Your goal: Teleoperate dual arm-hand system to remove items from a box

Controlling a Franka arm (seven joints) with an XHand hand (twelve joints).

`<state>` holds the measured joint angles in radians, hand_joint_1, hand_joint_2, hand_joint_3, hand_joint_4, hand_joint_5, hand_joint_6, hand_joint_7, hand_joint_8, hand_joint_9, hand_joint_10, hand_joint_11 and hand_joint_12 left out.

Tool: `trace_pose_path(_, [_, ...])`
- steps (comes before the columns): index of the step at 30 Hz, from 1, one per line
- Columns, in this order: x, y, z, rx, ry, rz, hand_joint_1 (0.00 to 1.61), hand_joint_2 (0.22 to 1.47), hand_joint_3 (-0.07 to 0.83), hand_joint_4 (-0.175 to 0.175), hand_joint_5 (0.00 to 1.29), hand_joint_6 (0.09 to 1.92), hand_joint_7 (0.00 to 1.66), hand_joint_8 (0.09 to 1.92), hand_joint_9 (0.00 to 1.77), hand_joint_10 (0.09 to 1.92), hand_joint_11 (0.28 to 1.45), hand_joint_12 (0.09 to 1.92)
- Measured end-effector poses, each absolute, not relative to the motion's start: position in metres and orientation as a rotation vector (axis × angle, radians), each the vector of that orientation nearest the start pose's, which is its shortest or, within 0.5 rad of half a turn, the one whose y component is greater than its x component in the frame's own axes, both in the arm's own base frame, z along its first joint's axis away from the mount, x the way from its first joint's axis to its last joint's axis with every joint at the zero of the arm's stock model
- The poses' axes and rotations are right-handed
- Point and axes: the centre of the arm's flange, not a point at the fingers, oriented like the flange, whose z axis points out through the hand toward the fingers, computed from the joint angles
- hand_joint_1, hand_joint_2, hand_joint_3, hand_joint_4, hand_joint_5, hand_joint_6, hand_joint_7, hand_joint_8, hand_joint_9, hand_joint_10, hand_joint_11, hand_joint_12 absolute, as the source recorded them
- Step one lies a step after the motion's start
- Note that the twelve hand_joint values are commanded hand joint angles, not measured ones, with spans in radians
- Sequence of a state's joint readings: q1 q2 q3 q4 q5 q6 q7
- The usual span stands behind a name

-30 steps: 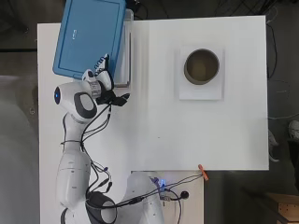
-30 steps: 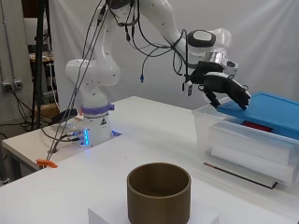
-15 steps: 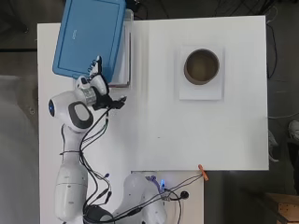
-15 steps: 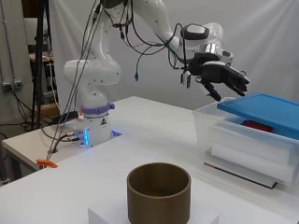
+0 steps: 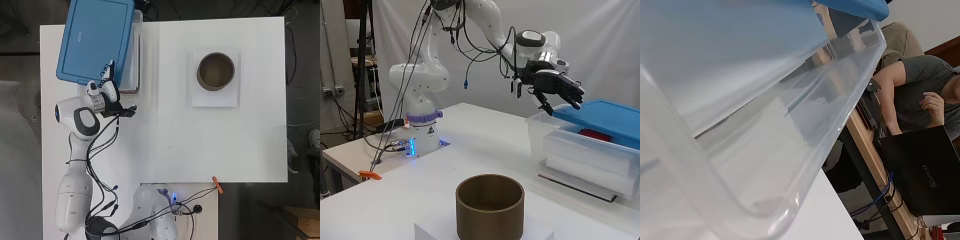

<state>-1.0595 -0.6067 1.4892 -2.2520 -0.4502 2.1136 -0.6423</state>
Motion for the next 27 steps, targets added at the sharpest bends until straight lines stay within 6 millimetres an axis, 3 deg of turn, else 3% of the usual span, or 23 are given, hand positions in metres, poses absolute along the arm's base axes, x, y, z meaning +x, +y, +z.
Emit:
trace_pose_path(5, [0.466,0.205,0.377,1.741,1.292,-0.339,0.14,0.94,-0.002,0.141,0.44,0.09,0.44,0.09,0.45,0.09,0.37,0.09])
trace_pose_path(6, [0.467,0.206,0.374,1.740,1.285,-0.352,0.17,0.96,0.001,0.145,0.47,0.09,0.45,0.09,0.45,0.09,0.37,0.09])
trace_pose_path(8, [0.471,0.202,0.373,1.745,1.272,-0.359,0.43,1.06,0.005,0.166,0.70,0.09,0.58,0.09,0.57,0.09,0.42,0.09])
trace_pose_path(10, [0.470,0.196,0.375,1.754,1.299,-0.291,0.78,1.15,-0.006,0.173,0.80,0.80,0.75,0.09,0.69,0.09,0.47,0.09])
trace_pose_path(11, [0.468,0.196,0.375,1.750,1.321,-0.248,0.87,1.16,-0.005,0.175,0.83,0.98,0.83,0.09,0.76,0.09,0.50,0.09])
trace_pose_path(13, [0.464,0.194,0.373,1.731,1.361,-0.135,0.95,1.16,-0.004,0.175,0.87,1.09,0.90,0.09,0.82,0.09,0.54,0.09])
trace_pose_path(17, [0.453,0.184,0.369,1.647,1.456,0.127,0.97,1.15,0.000,0.175,0.88,1.12,0.95,0.09,0.85,0.09,0.59,0.09])
trace_pose_path(19, [0.447,0.176,0.366,1.614,1.465,0.179,0.95,1.17,0.004,0.175,0.84,1.18,0.97,0.09,0.87,0.09,0.61,0.09])
trace_pose_path(23, [0.446,0.173,0.379,1.593,1.444,0.272,0.91,1.21,0.004,0.175,0.77,1.29,1.01,0.09,0.92,0.09,0.69,0.09])
trace_pose_path(27, [0.444,0.183,0.400,1.570,1.463,0.400,0.88,1.23,0.003,0.175,0.73,1.34,1.01,0.09,0.94,0.09,0.72,0.09])
